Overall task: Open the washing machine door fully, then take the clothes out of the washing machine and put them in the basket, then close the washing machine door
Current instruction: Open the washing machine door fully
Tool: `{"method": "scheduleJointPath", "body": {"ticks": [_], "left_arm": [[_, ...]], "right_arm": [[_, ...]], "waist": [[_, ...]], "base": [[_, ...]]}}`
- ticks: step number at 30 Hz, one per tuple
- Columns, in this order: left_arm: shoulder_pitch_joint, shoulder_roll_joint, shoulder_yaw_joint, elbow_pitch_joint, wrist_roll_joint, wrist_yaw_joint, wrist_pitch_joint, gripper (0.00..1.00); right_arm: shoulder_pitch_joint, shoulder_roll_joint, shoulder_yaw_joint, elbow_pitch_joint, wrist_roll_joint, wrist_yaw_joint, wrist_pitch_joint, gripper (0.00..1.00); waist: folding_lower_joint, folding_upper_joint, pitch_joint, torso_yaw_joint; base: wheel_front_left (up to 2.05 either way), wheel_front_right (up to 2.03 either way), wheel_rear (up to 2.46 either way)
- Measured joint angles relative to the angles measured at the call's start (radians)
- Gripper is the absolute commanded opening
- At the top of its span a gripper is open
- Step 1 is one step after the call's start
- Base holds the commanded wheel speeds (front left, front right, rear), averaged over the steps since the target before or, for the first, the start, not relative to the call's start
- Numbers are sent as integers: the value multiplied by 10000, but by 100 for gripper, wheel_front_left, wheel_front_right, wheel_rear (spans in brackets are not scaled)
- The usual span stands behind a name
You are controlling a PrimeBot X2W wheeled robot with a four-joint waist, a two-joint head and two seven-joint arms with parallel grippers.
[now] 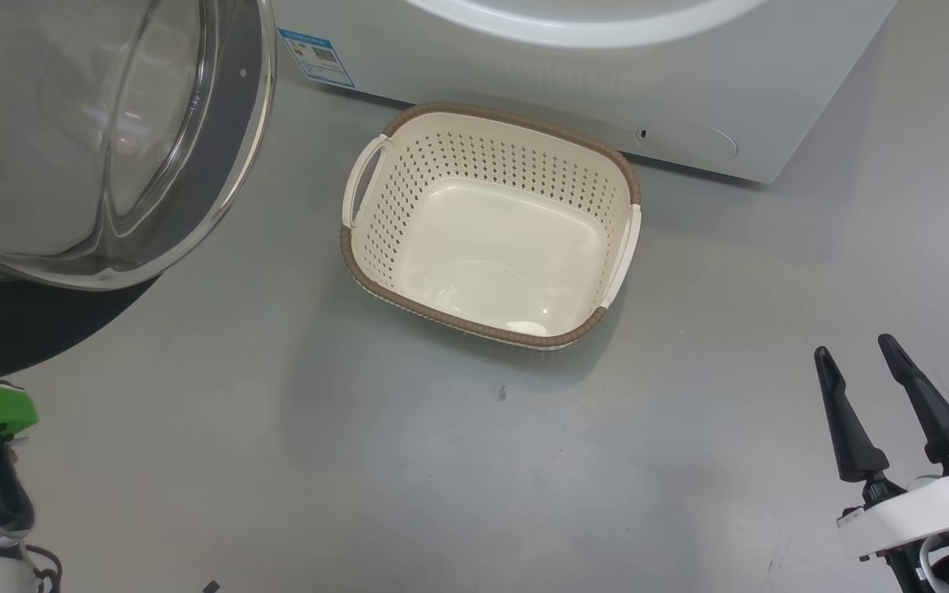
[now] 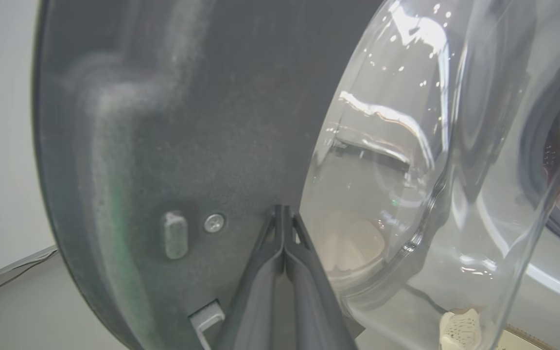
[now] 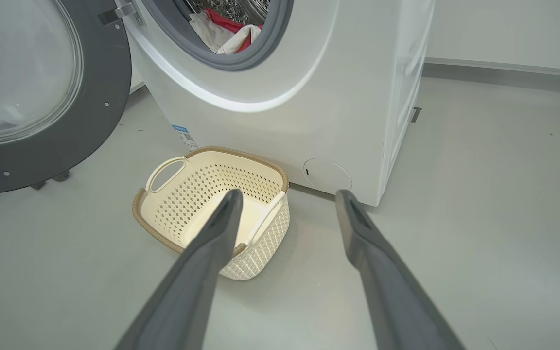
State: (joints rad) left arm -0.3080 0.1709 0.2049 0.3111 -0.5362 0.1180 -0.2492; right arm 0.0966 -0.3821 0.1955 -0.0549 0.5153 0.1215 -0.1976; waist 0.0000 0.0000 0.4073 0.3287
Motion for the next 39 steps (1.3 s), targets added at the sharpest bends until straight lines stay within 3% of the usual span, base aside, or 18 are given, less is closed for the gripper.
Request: {"method": "scheduleJointPath", "body": {"ticks": [7, 23, 39], "left_arm": [[-22, -2, 69, 184, 71, 0, 0, 0], [221, -372, -1091, 589, 899, -19, 0, 0], [1278, -826, -2560, 324, 1595, -748, 0, 0]], "right_arm": [[-129, -13, 2, 65, 19, 0, -15, 100], [-318, 575, 8, 945, 332, 2, -286, 100], [-313, 1243, -150, 1611, 464, -102, -428, 100]], "waist": [[0, 0, -103, -35], [0, 0, -1302, -207], [0, 0, -3003, -815]], "base": [[0, 0, 0], [0, 0, 0], [0, 0, 0]]}}
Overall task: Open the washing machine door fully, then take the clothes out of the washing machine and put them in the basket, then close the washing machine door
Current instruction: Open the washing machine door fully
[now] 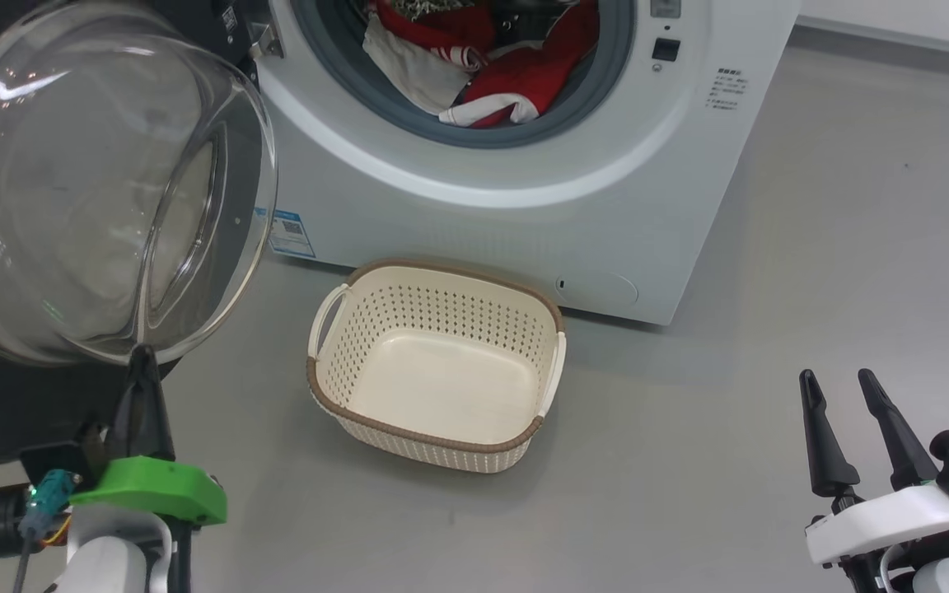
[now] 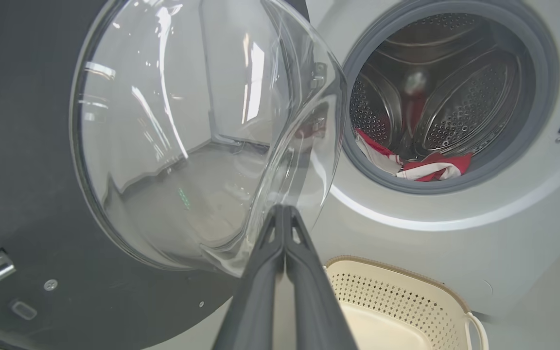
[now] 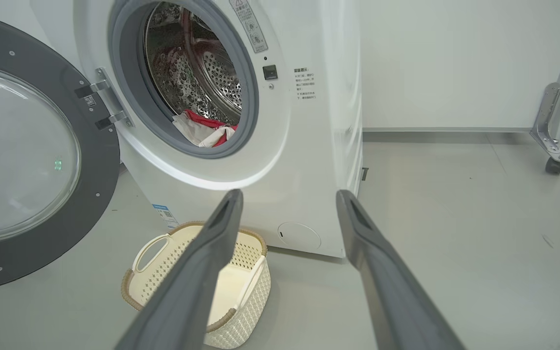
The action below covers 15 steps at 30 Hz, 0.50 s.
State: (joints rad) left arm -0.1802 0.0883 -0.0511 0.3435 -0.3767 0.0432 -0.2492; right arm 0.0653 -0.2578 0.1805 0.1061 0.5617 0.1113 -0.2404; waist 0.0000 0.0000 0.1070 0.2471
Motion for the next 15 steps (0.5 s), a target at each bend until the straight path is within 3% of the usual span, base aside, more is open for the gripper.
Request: {"method": "scheduleJointPath", "body": {"ticks": [15], "left_arm": [[939, -337, -999, -566, -4, -500, 0, 0]], "right_arm": [[169, 167, -21, 75, -50, -98, -27, 100]], "waist": [[0, 0, -1049, -1158]], "base": [[0, 0, 0]]}}
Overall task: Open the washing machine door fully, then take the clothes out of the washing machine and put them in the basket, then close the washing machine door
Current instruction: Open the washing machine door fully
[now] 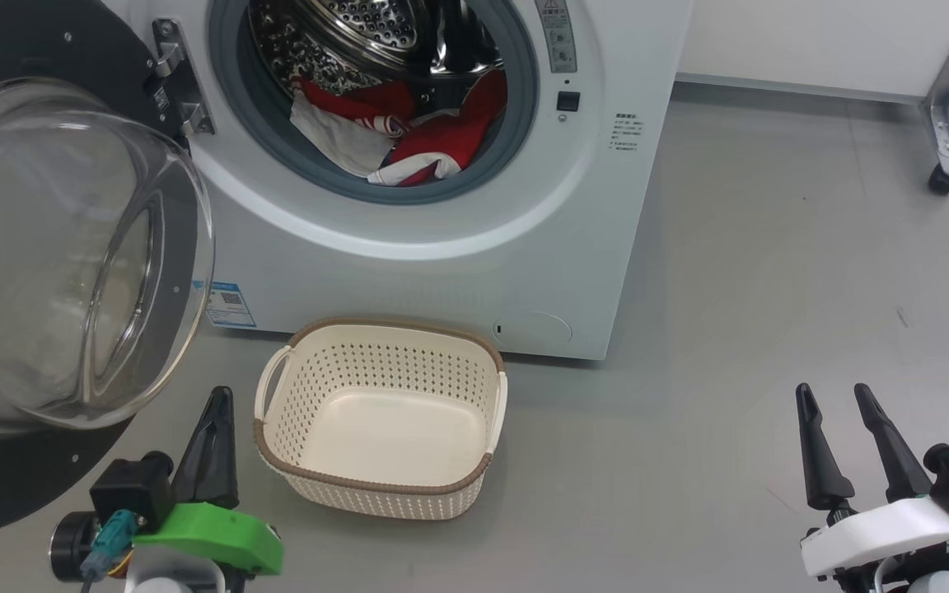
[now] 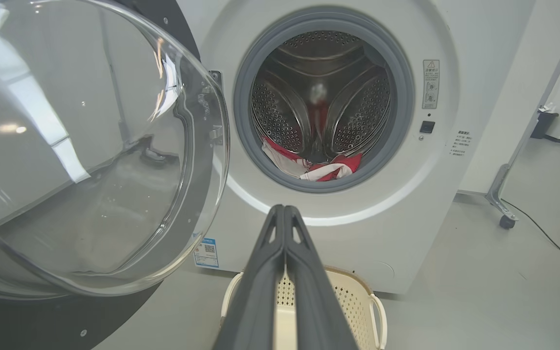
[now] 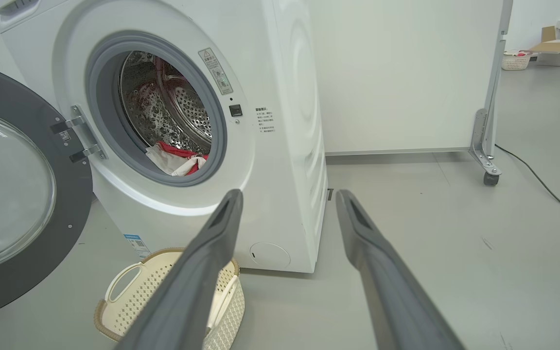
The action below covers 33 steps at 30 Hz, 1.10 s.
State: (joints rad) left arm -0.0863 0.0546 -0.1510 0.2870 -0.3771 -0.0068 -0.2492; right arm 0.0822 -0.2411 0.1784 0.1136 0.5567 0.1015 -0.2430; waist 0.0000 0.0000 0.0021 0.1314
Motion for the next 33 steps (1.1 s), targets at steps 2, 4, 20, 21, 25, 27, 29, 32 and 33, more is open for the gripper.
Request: {"method": "scheduleJointPath", "body": {"ticks": [2, 4, 20, 21, 25, 27, 29, 32, 33], "left_arm": [[88, -17, -86, -113, -10, -19, 0, 0], [131, -33, -169, -182, -10, -81, 0, 0], [470, -69, -539, -757, -263, -173, 0, 0], [477, -69, -577, -775, -263, -173, 0, 36], [541, -75, -742, -807, -265, -173, 0, 100], [578, -77, -759, -844, -267, -173, 0, 100], [584, -75, -773, -882, -290, -173, 0, 100], [607, -77, -802, -932, -353, -173, 0, 100], [611, -77, -805, -940, -355, -173, 0, 100]], "right_arm": [[73, 10, -2, -2, -21, -2, -2, 100], [111, 23, -13, -2, -31, -4, -2, 100], [360, 144, -261, -217, -31, -92, -17, 100], [381, 157, -263, -236, -31, -92, -17, 100], [494, 198, -267, -278, -31, -92, -17, 100], [496, 201, -278, -299, -31, -92, -17, 100], [496, 201, -303, -320, -31, -92, -42, 100], [496, 201, -320, -336, -31, -90, -56, 100], [496, 203, -322, -341, -31, -90, -59, 100]], "waist": [[0, 0, -74, -156], [0, 0, -138, -293], [0, 0, -235, -729], [0, 0, -223, -736], [0, 0, -176, -768], [0, 0, -154, -786], [0, 0, -139, -805], [0, 1, -122, -836], [0, 0, -119, -847]], "base": [[0, 0, 0], [0, 0, 0], [0, 0, 0], [0, 0, 0], [0, 0, 0], [0, 0, 0], [0, 0, 0], [0, 0, 0], [0, 0, 0]]}}
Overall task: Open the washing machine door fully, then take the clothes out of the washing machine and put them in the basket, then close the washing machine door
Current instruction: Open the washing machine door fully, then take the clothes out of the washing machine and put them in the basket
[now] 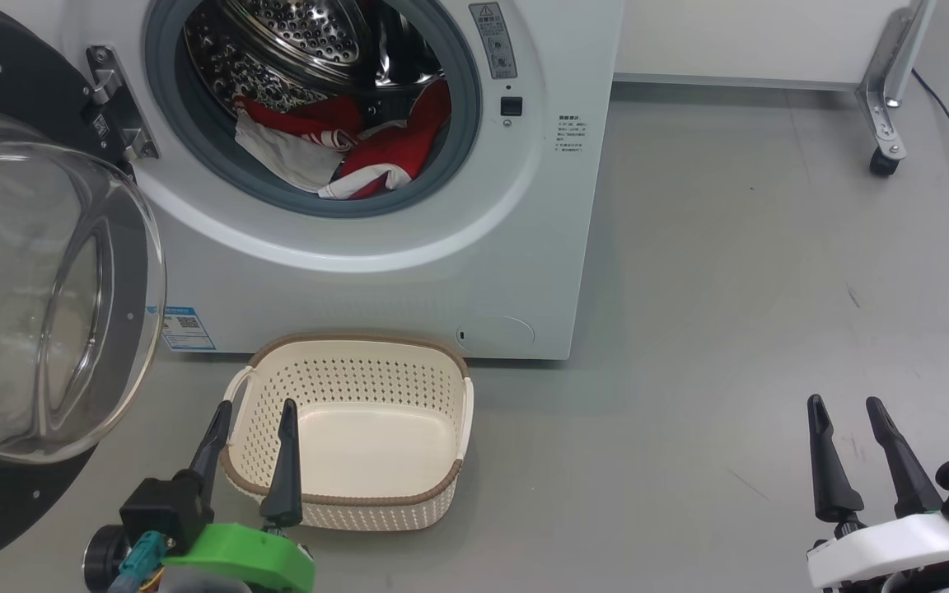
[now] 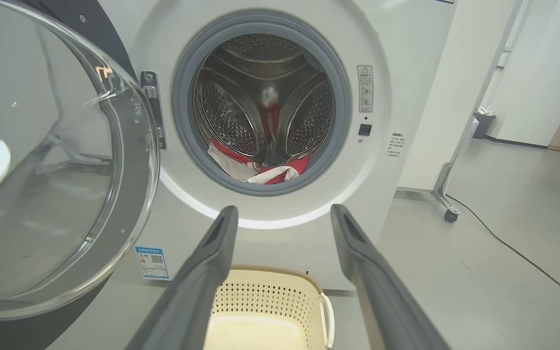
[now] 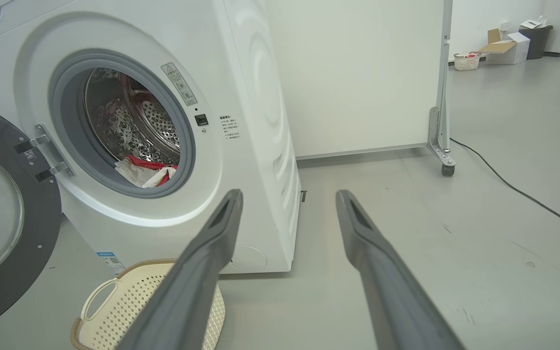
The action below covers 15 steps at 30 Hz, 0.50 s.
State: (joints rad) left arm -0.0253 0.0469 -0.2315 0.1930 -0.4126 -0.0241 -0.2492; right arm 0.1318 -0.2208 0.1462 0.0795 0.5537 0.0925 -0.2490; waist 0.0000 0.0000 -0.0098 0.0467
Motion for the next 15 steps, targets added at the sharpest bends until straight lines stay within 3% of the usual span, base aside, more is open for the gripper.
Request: {"method": "scheduleJointPath", "body": {"ticks": [15], "left_arm": [[53, 0, -54, -27, -8, 59, 0, 100]], "right_arm": [[0, 27, -52, -46, -17, 4, -2, 100]], "waist": [[0, 0, 10, -87]], "base": [[0, 0, 0]]}}
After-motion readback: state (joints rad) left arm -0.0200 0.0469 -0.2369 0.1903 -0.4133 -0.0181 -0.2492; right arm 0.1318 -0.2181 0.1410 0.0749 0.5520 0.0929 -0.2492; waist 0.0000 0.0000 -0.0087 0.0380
